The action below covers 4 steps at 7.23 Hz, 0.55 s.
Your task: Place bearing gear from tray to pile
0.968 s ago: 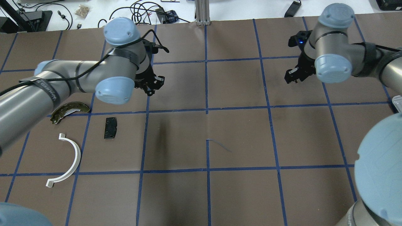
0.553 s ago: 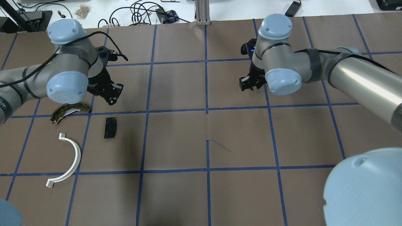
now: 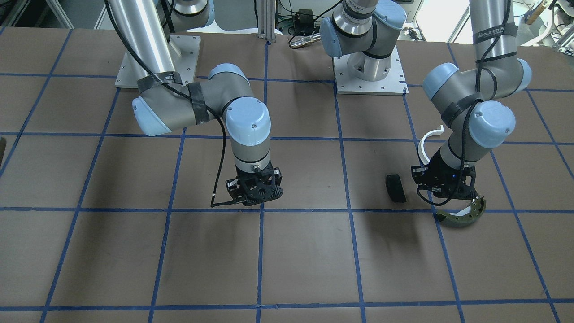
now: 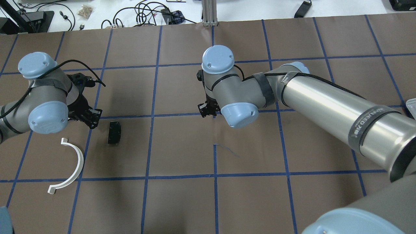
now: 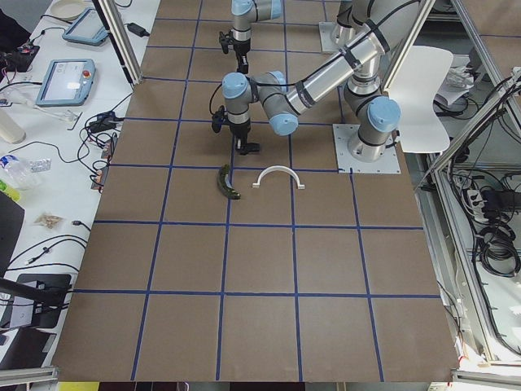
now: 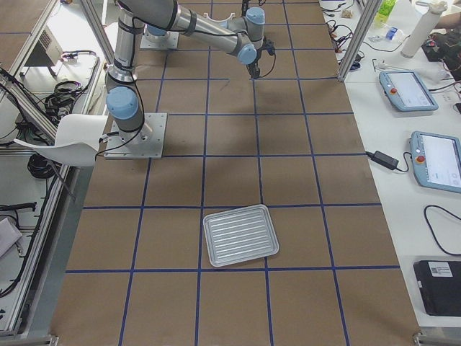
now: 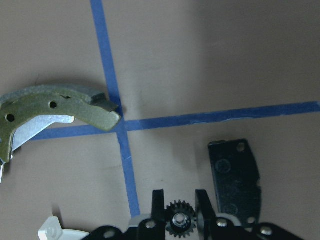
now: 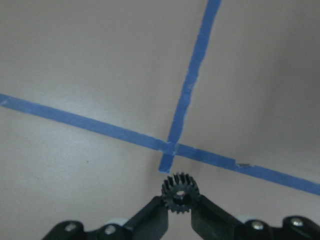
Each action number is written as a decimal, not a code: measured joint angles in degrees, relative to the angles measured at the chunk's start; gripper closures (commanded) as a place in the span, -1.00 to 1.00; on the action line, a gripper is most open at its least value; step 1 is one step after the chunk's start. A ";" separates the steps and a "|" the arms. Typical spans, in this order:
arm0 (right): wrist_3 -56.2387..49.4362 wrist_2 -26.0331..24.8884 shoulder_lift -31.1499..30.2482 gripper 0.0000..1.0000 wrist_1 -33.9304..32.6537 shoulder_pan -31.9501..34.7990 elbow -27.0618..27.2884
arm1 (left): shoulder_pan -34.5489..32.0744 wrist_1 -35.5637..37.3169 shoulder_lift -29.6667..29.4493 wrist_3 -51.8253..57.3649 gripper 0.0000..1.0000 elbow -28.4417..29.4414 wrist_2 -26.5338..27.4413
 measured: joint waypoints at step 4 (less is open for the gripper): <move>-0.25 1.47 1.98 -1.00 -2.01 2.01 -0.30 | 0.78 2.59 -0.42 1.57 -1.00 -1.67 -2.34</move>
